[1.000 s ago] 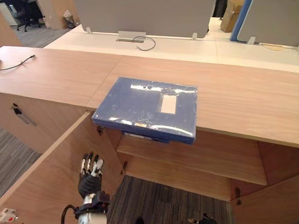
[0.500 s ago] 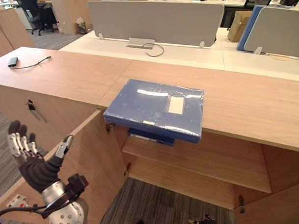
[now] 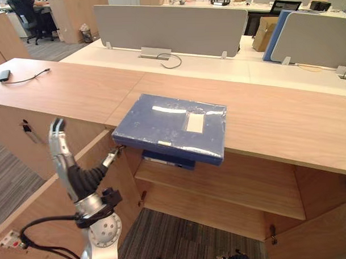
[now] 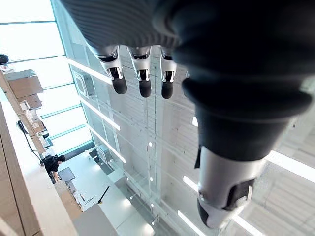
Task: Walk over to the cabinet, pick up the folder, carry it to the office cabinet, place the folder inside the office cabinet, then close the office cabinet door
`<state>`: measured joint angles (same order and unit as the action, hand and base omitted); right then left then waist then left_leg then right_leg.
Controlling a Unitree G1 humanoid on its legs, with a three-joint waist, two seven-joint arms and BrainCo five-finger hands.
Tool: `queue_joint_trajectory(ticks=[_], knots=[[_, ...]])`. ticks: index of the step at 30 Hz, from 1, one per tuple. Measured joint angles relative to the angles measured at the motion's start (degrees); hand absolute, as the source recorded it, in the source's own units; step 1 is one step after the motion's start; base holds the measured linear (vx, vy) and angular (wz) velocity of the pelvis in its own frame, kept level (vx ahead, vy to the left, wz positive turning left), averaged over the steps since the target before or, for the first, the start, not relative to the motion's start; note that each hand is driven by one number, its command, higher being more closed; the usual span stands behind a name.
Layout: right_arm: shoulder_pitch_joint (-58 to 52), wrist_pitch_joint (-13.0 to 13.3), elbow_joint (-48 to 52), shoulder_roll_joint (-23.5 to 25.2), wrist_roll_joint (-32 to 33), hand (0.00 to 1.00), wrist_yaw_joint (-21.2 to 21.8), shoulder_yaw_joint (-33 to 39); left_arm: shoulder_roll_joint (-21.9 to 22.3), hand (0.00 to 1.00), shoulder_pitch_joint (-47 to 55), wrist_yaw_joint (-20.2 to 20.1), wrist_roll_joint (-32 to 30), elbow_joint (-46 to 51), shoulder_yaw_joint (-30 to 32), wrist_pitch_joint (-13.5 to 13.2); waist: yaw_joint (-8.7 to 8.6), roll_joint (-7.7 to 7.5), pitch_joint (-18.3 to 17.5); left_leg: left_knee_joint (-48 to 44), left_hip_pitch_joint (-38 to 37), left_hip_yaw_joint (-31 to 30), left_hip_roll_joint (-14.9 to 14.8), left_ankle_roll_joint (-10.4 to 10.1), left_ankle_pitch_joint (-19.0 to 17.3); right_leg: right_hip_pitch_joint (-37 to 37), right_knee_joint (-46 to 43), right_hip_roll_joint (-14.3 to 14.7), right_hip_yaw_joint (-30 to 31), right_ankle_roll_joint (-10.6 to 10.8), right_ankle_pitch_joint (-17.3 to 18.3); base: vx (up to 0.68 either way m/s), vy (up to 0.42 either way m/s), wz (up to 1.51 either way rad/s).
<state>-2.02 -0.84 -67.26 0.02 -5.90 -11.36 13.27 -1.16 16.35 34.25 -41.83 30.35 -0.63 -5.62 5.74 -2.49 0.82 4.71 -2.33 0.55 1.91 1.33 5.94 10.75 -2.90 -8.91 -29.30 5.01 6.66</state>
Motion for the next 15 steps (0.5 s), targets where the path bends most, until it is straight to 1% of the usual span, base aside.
queue_joint_trajectory(ticks=[3, 7, 13, 15], knots=[[0.0, 0.0, -0.1, -0.3, -0.2, 0.00, 0.1, -1.1, -1.6, 0.00, -0.8, -0.2, -3.4, -1.6, -1.0, 0.8, -0.14, -0.04, -0.1, 0.0, 0.0, 0.2, -0.3, -0.1, 0.0, -0.1, 0.1, 0.3, 0.3, -0.1, -0.1, -0.02, -0.020, -0.05], [0.0, 0.0, -0.7, -0.3, -1.0, 0.00, 0.4, -1.1, -3.0, 0.00, -2.6, -0.5, -6.0, -4.4, -1.9, 1.7, -0.26, -0.05, -0.9, 0.1, 0.1, 0.8, -0.7, -0.3, 0.1, -0.6, 0.1, 0.7, 1.1, -0.3, -0.2, -0.02, -0.016, -0.08], [0.0, 0.0, -0.9, -0.5, -1.0, 0.00, 1.2, -1.0, -4.6, 0.00, -3.2, -1.2, -8.4, -8.5, -2.8, 2.1, -0.68, 0.07, -1.3, 0.2, -0.1, 1.4, -1.1, -0.7, 0.4, -0.7, 0.3, 1.1, 1.6, -0.8, -0.5, -0.03, -0.014, -0.06], [0.1, 0.0, -0.8, -0.4, -1.1, 0.00, 1.2, -1.0, -6.2, 0.00, -4.0, -1.5, -9.1, -11.8, -2.6, 2.9, -1.01, 0.13, -1.2, 0.2, -0.4, 1.4, -1.4, -0.8, 0.5, -0.4, 0.7, 1.3, 1.7, -1.0, -0.7, -0.04, -0.019, -0.03]])
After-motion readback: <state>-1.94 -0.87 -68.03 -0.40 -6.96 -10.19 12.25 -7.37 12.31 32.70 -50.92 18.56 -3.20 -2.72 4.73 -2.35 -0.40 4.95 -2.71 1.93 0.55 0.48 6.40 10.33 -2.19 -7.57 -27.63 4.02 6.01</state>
